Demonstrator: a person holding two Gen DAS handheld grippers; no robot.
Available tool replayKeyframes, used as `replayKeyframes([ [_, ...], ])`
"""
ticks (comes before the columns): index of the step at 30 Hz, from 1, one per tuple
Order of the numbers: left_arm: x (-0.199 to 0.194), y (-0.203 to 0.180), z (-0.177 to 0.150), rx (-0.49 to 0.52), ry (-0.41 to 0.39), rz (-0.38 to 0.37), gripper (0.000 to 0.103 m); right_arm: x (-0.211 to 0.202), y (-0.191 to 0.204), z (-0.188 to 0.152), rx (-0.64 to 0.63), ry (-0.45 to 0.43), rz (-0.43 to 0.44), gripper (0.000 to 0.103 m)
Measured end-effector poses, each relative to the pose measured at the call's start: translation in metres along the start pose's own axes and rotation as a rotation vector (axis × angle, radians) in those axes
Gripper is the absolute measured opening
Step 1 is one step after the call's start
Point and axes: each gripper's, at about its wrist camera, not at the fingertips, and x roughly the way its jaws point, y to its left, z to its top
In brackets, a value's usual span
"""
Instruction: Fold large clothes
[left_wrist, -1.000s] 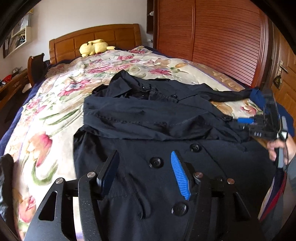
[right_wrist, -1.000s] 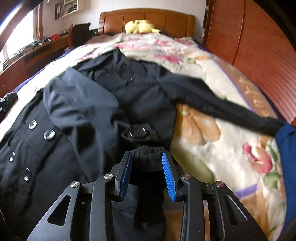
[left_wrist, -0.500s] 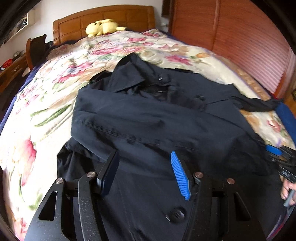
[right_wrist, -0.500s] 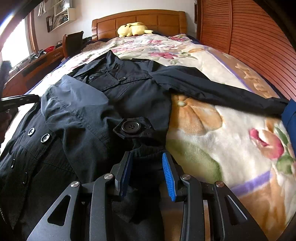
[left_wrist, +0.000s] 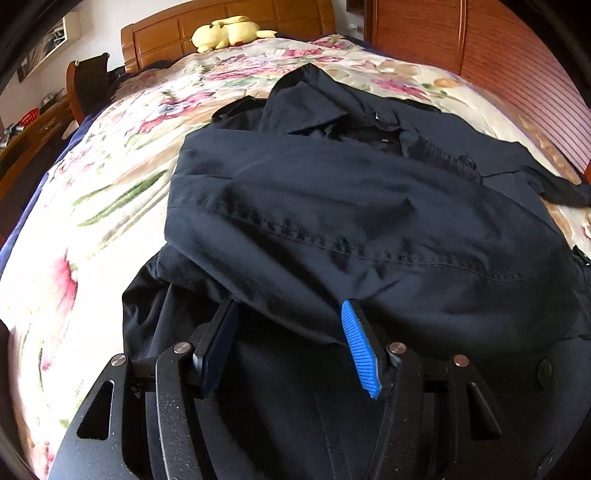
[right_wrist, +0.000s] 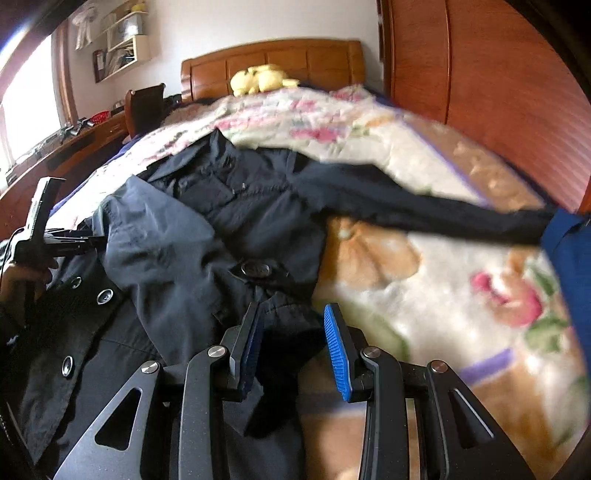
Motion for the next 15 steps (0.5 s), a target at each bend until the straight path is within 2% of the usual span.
replayKeyframes([
  [7,0.0,0.002,-0.005,0.001,-0.051,-0.013,0.059,-0.01,0.024,-0.005,-0.116,0.041,0.017,0.035],
  [9,-0.002,0.004,-0.008,-0.007,-0.065,-0.026,0.059,-0.004,0.027,-0.008,-0.139,0.073,-0.012,0.035],
  [11,-0.003,0.007,-0.01,-0.019,-0.074,-0.042,0.059,0.008,0.02,-0.012,-0.13,0.135,-0.074,0.035],
  [13,-0.006,0.008,-0.011,-0.022,-0.084,-0.056,0.059,0.018,0.01,-0.015,-0.087,0.181,-0.07,0.035],
  [15,-0.007,0.007,-0.011,-0.014,-0.088,-0.063,0.059,0.014,0.005,-0.011,-0.065,0.178,-0.057,0.035],
])
